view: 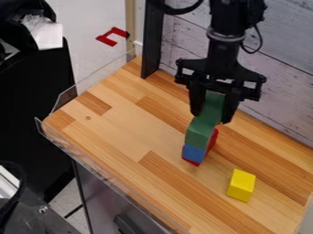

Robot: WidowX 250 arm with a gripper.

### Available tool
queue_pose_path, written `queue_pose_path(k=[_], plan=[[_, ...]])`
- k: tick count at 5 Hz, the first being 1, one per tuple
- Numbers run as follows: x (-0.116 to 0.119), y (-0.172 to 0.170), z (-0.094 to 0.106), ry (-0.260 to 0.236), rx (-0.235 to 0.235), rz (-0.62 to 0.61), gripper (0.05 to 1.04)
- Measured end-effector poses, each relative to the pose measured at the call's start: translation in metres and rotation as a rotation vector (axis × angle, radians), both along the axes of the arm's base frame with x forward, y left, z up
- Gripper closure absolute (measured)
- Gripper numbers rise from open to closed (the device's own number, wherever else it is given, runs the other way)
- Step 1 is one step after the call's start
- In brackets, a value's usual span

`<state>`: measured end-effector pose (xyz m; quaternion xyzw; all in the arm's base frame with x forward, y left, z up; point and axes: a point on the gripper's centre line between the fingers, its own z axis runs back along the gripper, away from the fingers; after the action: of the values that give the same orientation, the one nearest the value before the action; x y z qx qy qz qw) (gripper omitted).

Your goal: Take back the green cube and put it on top of the yellow cube

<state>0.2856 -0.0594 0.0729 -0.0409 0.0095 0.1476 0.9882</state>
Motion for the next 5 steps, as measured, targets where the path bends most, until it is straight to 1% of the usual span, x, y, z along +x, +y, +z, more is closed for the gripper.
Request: queue_pose_path(k=[1,2,3,4,5], plan=[[-0.001,0.002,0.001,-0.001,0.013,0.007,0.55],[-0.005,-0.003,0.012,-0.011,0.019,0.03,0.55],[-0.014,-0.028,0.022,-0.019,0.021,0.019,0.549],[-0.02,-0.047,0.022,-0.029,0.008,0.002,0.55],[-0.024,-0.061,0.014,-0.012,0.011,-0.022,0.549]])
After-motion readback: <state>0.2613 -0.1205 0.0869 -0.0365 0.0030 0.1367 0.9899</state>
